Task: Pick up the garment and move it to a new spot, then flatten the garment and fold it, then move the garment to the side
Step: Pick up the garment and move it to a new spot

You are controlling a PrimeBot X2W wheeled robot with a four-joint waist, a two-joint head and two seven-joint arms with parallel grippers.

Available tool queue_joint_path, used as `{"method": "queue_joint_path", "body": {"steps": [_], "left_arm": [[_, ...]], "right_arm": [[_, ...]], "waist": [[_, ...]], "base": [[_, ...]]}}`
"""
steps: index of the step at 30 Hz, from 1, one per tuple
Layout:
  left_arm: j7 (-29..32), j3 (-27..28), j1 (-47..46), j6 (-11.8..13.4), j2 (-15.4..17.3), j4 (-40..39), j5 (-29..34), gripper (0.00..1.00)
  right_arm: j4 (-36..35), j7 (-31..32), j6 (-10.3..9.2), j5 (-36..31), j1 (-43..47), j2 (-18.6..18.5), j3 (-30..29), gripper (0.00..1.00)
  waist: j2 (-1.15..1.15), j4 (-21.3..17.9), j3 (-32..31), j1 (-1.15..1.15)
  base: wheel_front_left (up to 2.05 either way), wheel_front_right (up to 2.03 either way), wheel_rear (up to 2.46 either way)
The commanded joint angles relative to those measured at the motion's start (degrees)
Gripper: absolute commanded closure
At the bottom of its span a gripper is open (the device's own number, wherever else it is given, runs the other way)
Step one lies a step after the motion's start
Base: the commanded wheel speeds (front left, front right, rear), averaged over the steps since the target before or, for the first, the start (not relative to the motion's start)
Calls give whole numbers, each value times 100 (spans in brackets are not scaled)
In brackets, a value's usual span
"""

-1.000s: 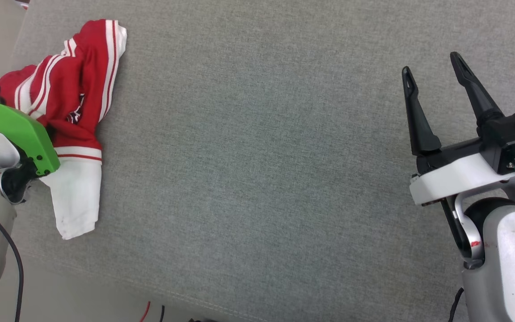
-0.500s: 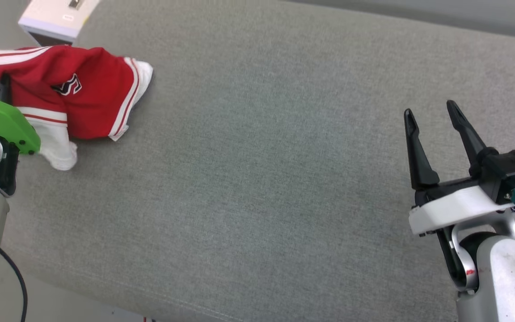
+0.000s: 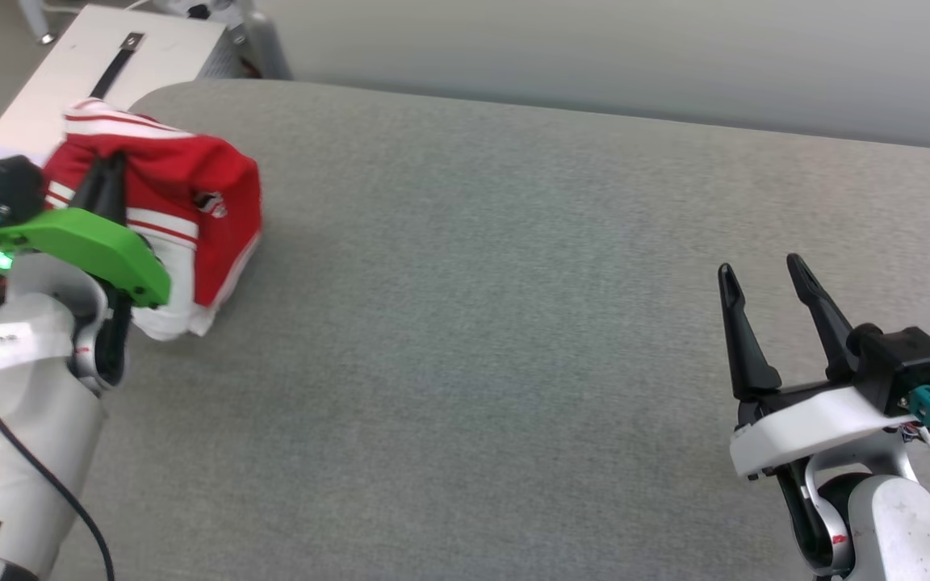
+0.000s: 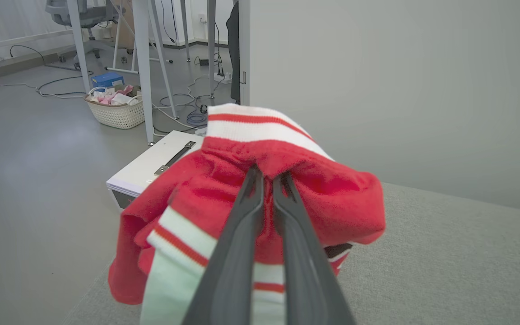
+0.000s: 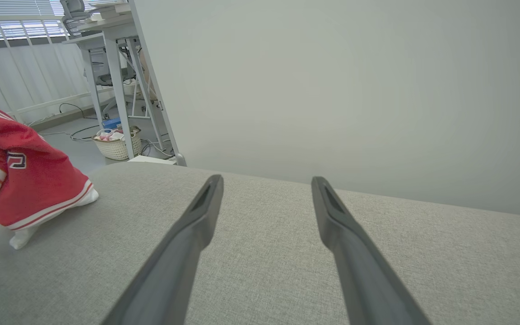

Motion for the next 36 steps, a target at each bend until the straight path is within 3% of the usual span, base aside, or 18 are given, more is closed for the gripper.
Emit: {"method": "queue_joint_path", "body": {"steps": [1,10,19,29,36], "left_arm": [[102,-58,136,52,-54,-225,-50,100],[878,-413,841,227,-266,-1814,-251,100],[1358,-1010,1071,393,-519,-3385,-44,100],[1718,-1989,1495,322,-886,-3184,301,100],[1877,-2286,1834,9,-867,-2773,135,100]], "right_arm": [[36,-22,-4,68,98,-6,-4,0],[53,-25,-4,167,242,-5,-49,0],[-27,-112,-4,305,355,-5,-223,0],[-81,-259,-4,384,179,-5,-111,0],[-32,-350,-4,386,76,-5,-105,0]], "waist": [[0,-401,-278,0],[0,-1159,-331,0],[0,-1783,-84,0],[0,-2119,550,0],[0,-2087,758,0]], "base": [[0,0,0],[0,0,0],[0,0,0],[0,0,0],[0,0,0]]}}
